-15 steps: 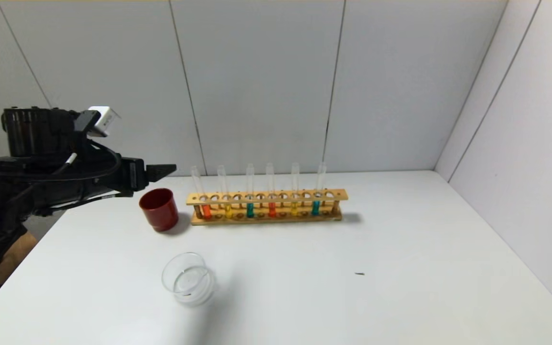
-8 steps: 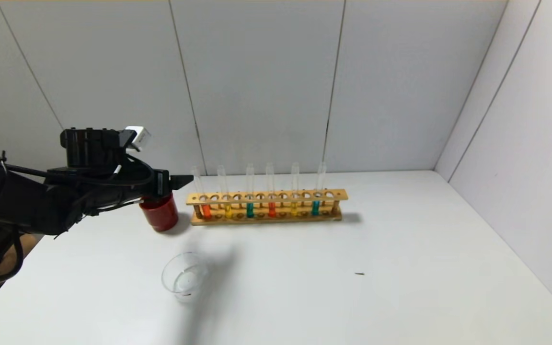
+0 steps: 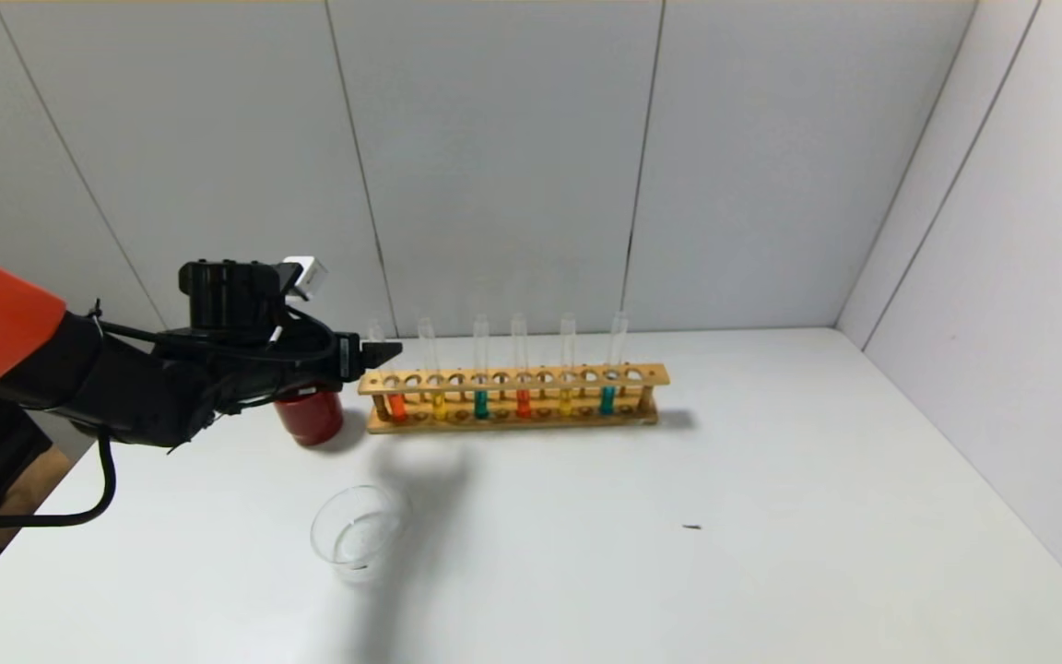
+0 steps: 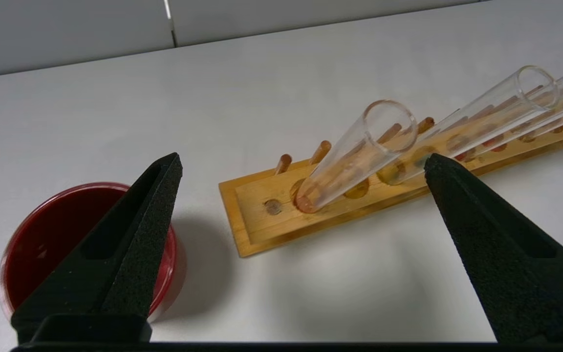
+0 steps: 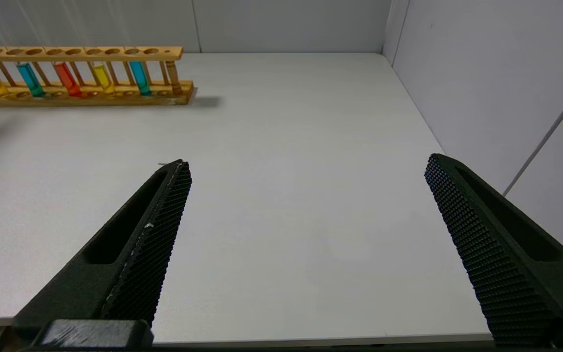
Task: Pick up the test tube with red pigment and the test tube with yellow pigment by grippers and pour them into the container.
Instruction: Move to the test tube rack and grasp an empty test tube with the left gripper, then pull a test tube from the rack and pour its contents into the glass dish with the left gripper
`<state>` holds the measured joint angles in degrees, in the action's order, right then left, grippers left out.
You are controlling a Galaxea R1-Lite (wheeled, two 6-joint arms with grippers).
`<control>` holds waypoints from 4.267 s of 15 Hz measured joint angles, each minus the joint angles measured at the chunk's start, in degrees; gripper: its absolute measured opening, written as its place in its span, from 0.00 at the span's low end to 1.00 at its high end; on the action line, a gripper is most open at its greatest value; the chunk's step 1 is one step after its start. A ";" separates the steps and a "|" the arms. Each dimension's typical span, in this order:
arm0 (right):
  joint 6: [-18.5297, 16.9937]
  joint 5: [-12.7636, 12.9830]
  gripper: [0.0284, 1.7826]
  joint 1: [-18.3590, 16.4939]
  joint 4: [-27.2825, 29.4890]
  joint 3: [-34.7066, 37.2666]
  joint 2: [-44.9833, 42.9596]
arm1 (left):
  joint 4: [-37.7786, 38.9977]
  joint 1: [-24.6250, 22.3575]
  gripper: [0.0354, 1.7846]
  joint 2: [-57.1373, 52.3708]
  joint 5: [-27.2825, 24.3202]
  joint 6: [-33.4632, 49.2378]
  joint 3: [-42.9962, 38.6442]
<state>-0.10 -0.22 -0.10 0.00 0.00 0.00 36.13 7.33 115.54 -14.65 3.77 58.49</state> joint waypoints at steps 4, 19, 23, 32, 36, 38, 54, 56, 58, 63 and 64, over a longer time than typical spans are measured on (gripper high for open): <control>0.00 -0.02 0.98 0.00 0.00 0.00 0.00 | 0.06 0.20 0.98 2.78 0.18 -0.16 1.99; 0.02 0.00 0.98 0.00 0.00 0.00 0.00 | 0.00 2.29 0.28 6.47 1.78 -0.29 7.05; 0.02 -0.02 0.98 0.00 0.00 0.00 0.00 | 0.00 2.56 0.17 6.42 1.97 -0.30 7.24; 0.00 0.00 0.98 0.00 0.00 0.00 0.00 | -7.74 3.69 0.17 1.10 4.84 -0.77 12.92; 0.00 0.00 0.98 0.00 0.00 0.00 0.00 | -14.51 3.86 0.17 -3.58 4.96 -1.27 17.99; 0.00 0.00 0.98 0.00 0.00 0.00 0.00 | -17.44 3.80 0.17 -6.61 5.01 -2.67 19.57; 0.00 -0.02 0.98 0.00 0.00 0.00 0.00 | -17.29 -3.12 0.17 -29.84 2.86 -52.16 -13.57; 0.00 -0.02 0.98 0.00 0.00 0.00 0.00 | -17.23 -3.32 0.17 -29.29 -1.05 -60.12 -15.82; 0.02 0.00 0.98 0.00 0.00 0.00 0.00 | -17.20 -3.39 0.17 -28.55 -5.29 -67.10 -16.76; 0.00 0.00 0.98 0.00 0.00 0.00 0.00 | -17.15 -3.36 0.17 -25.27 -6.01 -81.56 -17.24; 0.02 0.00 0.98 0.00 0.00 0.00 0.00 | -17.15 -3.39 0.17 -24.70 -5.83 -83.97 -17.31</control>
<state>-0.07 -0.22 -0.10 0.00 0.00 0.00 18.98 3.94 90.84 -20.48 -80.20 41.18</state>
